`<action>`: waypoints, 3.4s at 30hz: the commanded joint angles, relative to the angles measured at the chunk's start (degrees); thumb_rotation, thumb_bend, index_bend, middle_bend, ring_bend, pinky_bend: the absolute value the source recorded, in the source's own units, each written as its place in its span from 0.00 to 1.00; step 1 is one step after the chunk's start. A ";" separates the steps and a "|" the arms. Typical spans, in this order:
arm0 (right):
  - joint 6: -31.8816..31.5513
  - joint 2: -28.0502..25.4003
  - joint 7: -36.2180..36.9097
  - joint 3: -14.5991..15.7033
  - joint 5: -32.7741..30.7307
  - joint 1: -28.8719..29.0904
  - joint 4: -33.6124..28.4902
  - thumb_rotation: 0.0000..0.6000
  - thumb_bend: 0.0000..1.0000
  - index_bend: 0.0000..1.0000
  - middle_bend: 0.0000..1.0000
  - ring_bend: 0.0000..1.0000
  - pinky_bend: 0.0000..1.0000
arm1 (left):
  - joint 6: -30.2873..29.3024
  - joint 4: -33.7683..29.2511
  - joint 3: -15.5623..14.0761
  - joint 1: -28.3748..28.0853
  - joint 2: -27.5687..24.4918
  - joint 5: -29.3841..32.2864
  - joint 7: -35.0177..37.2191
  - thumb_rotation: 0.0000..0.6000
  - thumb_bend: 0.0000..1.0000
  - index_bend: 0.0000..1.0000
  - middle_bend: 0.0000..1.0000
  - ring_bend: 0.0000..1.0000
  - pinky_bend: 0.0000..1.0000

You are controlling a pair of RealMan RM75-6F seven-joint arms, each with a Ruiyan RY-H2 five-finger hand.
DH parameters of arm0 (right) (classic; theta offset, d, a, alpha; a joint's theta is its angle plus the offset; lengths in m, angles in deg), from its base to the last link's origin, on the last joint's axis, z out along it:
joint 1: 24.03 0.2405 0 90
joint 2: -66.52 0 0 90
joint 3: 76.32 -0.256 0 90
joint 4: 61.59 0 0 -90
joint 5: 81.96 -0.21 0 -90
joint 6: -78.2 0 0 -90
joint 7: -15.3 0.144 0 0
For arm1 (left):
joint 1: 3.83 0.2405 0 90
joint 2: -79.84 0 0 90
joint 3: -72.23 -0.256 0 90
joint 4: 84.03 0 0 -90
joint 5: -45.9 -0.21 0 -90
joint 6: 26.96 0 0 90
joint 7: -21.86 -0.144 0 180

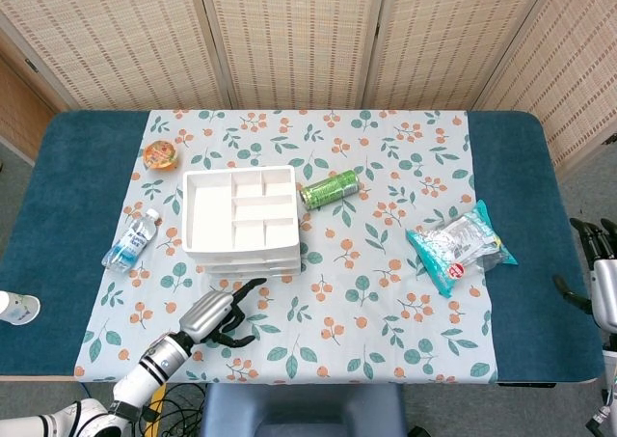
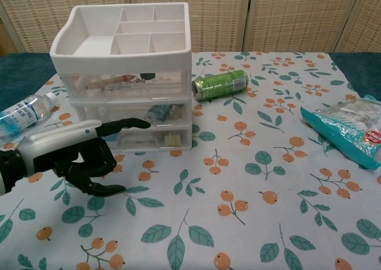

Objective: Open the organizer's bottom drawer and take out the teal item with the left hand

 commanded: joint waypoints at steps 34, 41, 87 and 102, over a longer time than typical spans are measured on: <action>-0.58 0.06 -0.89 -0.09 -0.16 -0.05 -0.42 1.00 0.26 0.12 0.21 0.14 0.18 | -0.65 3.19 4.67 2.80 8.49 9.21 10.85 1.00 0.26 0.00 0.92 0.93 1.00; -0.84 0.11 -0.78 -0.03 -0.47 -0.39 -0.27 1.00 0.26 0.12 0.21 0.14 0.18 | -0.39 3.60 4.82 2.93 9.59 9.32 11.64 1.00 0.26 0.00 0.92 0.93 1.00; 0.48 1.37 -0.17 0.25 -1.94 -0.67 1.85 1.00 0.26 0.12 0.22 0.17 0.18 | 3.17 7.36 8.56 1.93 13.02 10.33 20.63 1.00 0.26 0.13 0.91 0.94 1.00; 0.70 1.66 -0.35 0.27 -1.97 -0.58 1.96 1.00 0.26 0.12 0.22 0.17 0.18 | 2.61 7.81 8.00 2.19 13.25 9.12 21.88 1.00 0.27 0.18 0.91 0.94 1.00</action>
